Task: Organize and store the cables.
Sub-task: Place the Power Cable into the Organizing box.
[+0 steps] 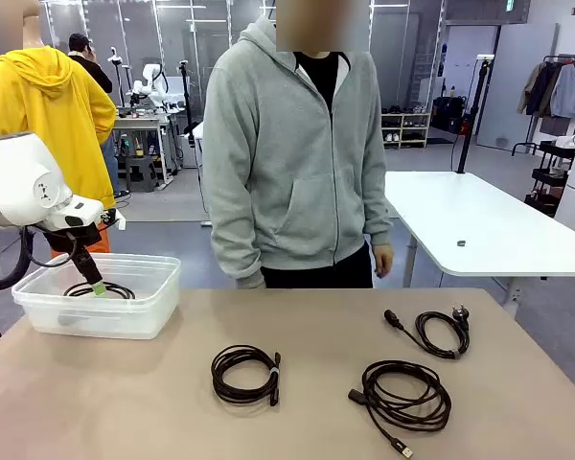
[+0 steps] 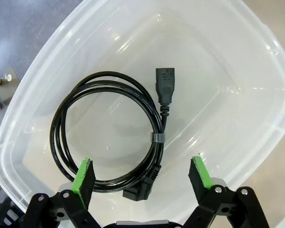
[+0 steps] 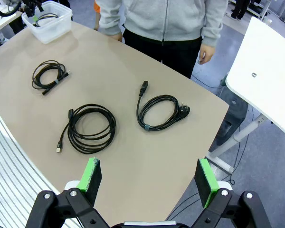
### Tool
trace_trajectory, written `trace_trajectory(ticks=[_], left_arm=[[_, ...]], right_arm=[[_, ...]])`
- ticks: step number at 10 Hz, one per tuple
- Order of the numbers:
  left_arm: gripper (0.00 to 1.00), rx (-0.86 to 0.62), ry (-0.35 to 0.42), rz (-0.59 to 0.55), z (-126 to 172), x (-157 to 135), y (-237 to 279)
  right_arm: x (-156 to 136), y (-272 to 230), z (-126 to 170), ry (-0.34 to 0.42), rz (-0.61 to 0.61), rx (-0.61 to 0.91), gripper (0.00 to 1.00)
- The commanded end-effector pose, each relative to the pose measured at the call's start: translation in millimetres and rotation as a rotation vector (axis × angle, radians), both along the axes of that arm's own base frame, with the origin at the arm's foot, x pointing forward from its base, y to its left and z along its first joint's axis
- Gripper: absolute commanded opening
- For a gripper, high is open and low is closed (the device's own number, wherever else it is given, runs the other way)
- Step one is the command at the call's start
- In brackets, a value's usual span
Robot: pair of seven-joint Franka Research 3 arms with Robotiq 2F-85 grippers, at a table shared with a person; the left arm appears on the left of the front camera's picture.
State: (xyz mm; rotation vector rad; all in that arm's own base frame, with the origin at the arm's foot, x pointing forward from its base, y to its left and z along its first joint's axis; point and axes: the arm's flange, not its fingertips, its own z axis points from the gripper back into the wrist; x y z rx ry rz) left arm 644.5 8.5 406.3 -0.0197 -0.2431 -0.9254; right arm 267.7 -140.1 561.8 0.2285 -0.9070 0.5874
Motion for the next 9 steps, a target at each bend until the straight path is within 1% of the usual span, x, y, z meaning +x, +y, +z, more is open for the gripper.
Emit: trace_trajectory(ticks=[1, 9], left_arm=[[1.0, 0.0, 0.001, -0.002, -1.6, 0.2, 2.8], [1.0, 0.0, 0.001, -0.002, -1.6, 0.2, 2.8]], right_arm=[[-0.6, -0.8, -0.1, 0.0, 0.0, -0.004, 1.0], [-0.6, -0.8, -0.1, 0.0, 0.0, -0.004, 1.0]])
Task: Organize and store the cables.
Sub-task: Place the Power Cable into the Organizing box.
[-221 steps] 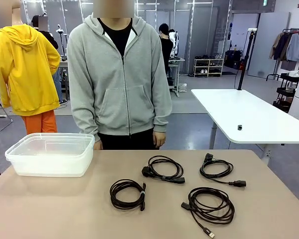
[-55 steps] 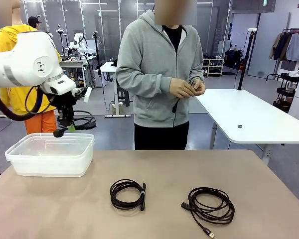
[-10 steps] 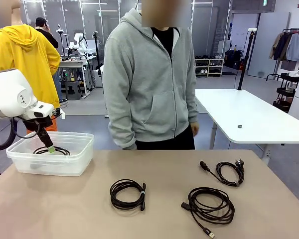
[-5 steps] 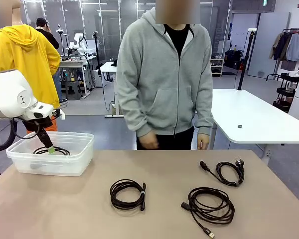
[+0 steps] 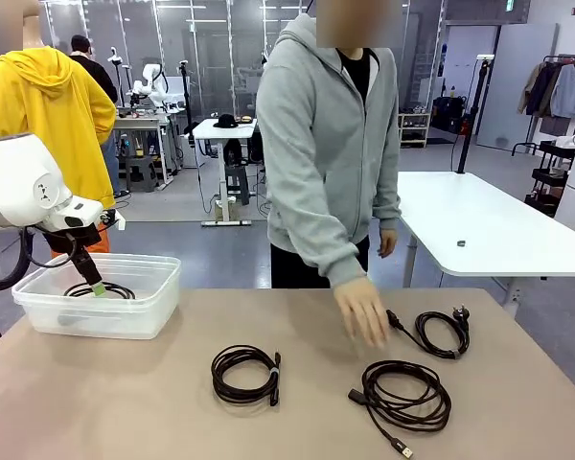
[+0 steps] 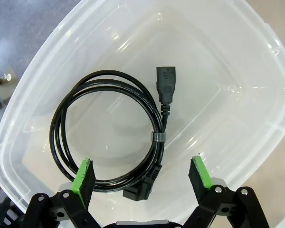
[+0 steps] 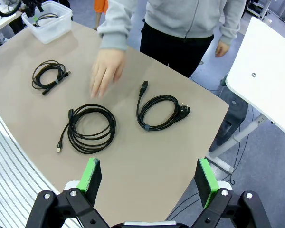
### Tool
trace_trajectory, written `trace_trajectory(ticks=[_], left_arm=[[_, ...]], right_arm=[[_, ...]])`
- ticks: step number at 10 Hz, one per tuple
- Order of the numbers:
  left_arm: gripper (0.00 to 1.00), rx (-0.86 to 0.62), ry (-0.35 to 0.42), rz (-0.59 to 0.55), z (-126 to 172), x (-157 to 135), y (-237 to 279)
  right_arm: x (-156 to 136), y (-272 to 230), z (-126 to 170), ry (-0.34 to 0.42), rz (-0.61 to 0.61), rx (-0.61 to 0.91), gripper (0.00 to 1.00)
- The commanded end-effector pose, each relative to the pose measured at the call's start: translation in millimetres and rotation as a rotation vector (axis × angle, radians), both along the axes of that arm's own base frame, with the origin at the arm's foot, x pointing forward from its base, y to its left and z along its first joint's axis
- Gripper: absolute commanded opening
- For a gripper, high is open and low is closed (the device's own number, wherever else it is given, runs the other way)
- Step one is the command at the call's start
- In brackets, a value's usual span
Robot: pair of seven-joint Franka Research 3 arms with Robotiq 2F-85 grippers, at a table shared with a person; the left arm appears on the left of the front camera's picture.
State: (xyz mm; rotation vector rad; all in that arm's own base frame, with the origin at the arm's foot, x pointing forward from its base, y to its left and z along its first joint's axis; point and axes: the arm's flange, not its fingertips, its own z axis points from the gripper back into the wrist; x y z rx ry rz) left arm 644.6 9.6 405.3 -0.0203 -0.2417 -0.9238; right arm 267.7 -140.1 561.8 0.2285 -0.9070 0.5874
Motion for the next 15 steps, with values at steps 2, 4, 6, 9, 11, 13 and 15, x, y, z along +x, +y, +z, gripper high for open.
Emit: trace_trajectory(ticks=[2, 4, 6, 9, 11, 13, 15], left_arm=[[1.0, 0.0, -0.001, -0.004, -0.6, 0.1, 1.8], [1.0, 0.0, -0.001, -0.004, -0.6, 0.1, 1.8], [1.0, 0.0, 0.0, 0.0, 0.0, 0.0, 0.0], [1.0, -0.056, -0.087, 0.09, 59.2, -23.3, -13.4], [1.0, -0.085, -0.102, 0.117, 83.3, -61.1, -14.6], [1.0, -0.172, -0.134, 0.125, 105.4, -106.4, -2.0], [1.0, -0.246, -0.161, 0.111, 122.9, -149.4, 21.1]], right_arm=[[-0.6, -0.8, -0.1, 0.0, 0.0, -0.004, 1.0], [-0.6, -0.8, -0.1, 0.0, 0.0, -0.004, 1.0], [-0.6, -0.8, -0.1, 0.0, 0.0, -0.004, 1.0], [-0.6, -0.8, -0.1, 0.0, 0.0, -0.004, 1.0], [-0.6, -0.8, -0.1, 0.0, 0.0, -0.004, 1.0], [-0.6, -0.8, -0.1, 0.0, 0.0, -0.004, 1.0], [-0.6, -0.8, -0.1, 0.0, 0.0, -0.004, 1.0]])
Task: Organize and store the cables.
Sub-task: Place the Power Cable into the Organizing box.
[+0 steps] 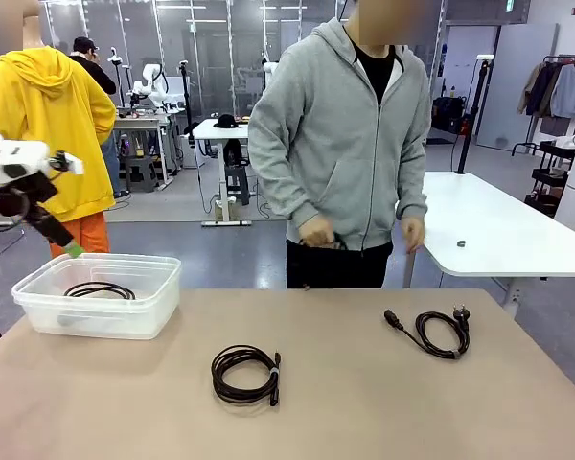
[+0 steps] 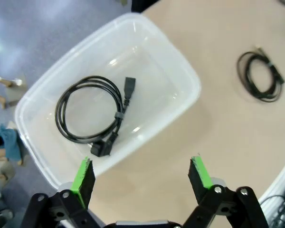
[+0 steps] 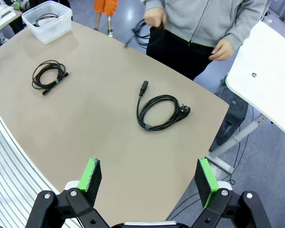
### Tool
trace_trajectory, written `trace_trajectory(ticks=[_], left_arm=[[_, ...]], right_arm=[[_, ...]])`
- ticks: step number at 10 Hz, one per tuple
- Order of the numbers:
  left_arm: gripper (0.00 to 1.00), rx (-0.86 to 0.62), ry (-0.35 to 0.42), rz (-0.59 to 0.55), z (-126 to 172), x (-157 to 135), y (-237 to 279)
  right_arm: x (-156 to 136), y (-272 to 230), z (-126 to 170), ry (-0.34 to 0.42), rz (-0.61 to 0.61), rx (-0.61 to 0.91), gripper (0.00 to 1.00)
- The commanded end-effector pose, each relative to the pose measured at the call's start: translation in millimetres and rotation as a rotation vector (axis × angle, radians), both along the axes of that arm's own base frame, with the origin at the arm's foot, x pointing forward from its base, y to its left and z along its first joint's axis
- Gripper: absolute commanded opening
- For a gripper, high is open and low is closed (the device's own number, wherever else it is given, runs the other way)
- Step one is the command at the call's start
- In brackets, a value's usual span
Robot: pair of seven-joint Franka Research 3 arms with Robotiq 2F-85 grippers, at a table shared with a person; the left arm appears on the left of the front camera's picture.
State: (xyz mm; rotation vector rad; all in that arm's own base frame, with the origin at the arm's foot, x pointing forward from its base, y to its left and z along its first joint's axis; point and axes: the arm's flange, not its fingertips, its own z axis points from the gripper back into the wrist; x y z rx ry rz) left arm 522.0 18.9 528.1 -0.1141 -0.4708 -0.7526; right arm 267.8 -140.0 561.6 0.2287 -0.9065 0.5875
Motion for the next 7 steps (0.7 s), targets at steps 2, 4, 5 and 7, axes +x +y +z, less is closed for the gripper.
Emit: trace_trajectory(ticks=[2, 4, 5, 7], left_arm=[[1.0, -0.086, -0.062, -0.069, 14.1, -69.5, 16.3], [1.0, -0.053, -0.114, -0.105, 20.2, -114.9, 8.6], [1.0, -0.057, -0.109, -0.122, 15.2, -131.9, 3.1], [1.0, -0.009, -0.154, -0.174, 6.4, -168.5, 7.7]], right_arm=[[-0.7, -0.9, 0.1, -0.001, 0.0, -0.004, 1.0], [-0.7, -0.9, 0.1, -0.001, 0.0, -0.004, 1.0], [-0.7, -0.9, 0.1, -0.001, 0.0, -0.004, 1.0], [-0.7, -0.9, 0.1, -0.001, 0.0, -0.004, 1.0]])
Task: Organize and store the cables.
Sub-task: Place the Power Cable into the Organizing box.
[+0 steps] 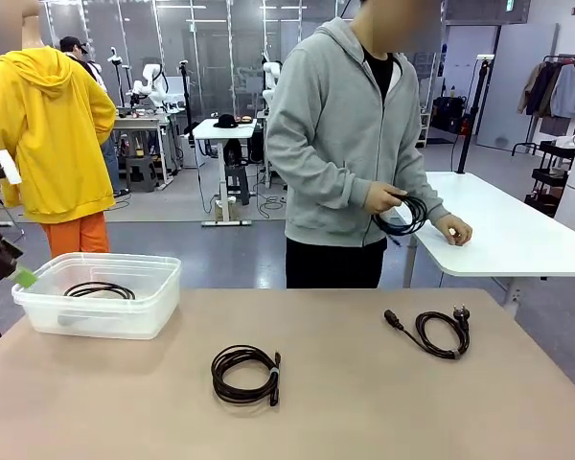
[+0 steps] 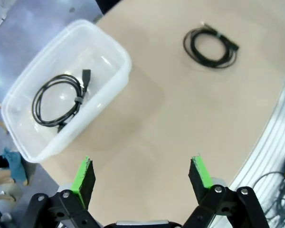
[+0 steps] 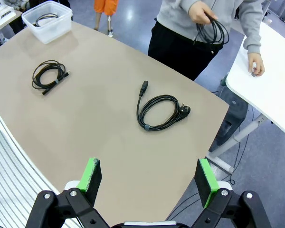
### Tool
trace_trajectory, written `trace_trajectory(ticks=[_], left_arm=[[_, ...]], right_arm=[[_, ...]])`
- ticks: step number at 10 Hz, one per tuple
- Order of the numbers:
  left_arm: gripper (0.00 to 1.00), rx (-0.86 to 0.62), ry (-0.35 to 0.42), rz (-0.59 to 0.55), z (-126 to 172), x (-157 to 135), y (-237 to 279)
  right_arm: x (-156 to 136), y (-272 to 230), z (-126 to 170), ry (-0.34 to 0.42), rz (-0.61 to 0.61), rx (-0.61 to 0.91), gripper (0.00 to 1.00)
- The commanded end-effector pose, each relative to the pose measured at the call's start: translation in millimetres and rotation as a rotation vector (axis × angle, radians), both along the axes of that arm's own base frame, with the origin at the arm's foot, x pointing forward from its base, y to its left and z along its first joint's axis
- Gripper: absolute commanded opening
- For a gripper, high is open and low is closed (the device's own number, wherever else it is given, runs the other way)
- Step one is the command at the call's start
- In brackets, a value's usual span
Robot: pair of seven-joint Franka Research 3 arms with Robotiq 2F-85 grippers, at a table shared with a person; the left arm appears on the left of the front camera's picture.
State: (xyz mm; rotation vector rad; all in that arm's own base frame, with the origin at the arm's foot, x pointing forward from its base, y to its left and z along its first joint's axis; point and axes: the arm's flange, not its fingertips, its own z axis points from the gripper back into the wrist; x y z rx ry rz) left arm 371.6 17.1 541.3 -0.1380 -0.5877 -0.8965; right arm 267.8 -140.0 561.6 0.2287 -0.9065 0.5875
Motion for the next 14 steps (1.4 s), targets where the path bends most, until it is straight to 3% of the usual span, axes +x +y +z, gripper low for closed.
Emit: trace_trajectory(ticks=[1, 3, 6, 8, 10, 14], left_arm=[[1.0, -0.018, -0.05, -0.094, -7.4, -31.9, 20.9], [1.0, -0.031, -0.069, -0.2, -7.0, -49.9, 50.9], [1.0, -0.083, -0.084, -0.197, -3.8, -45.3, 79.7], [1.0, -0.128, -0.115, -0.19, 10.6, -59.1, 104.3], [1.0, -0.143, -0.098, -0.213, 12.8, -61.9, 117.3], [1.0, -0.16, -0.107, -0.148, 12.7, -55.8, 131.5]], right_arm=[[-0.6, -0.9, 0.1, -0.001, 0.0, -0.004, 1.0], [-0.6, -0.9, 0.1, -0.001, 0.0, -0.004, 1.0], [-0.6, -0.9, 0.1, -0.001, 0.0, -0.004, 1.0], [-0.6, -0.9, 0.1, -0.001, 0.0, -0.004, 1.0], [-0.6, -0.9, 0.1, -0.001, 0.0, -0.004, 1.0], [-0.6, -0.9, 0.1, -0.001, 0.0, -0.004, 1.0]])
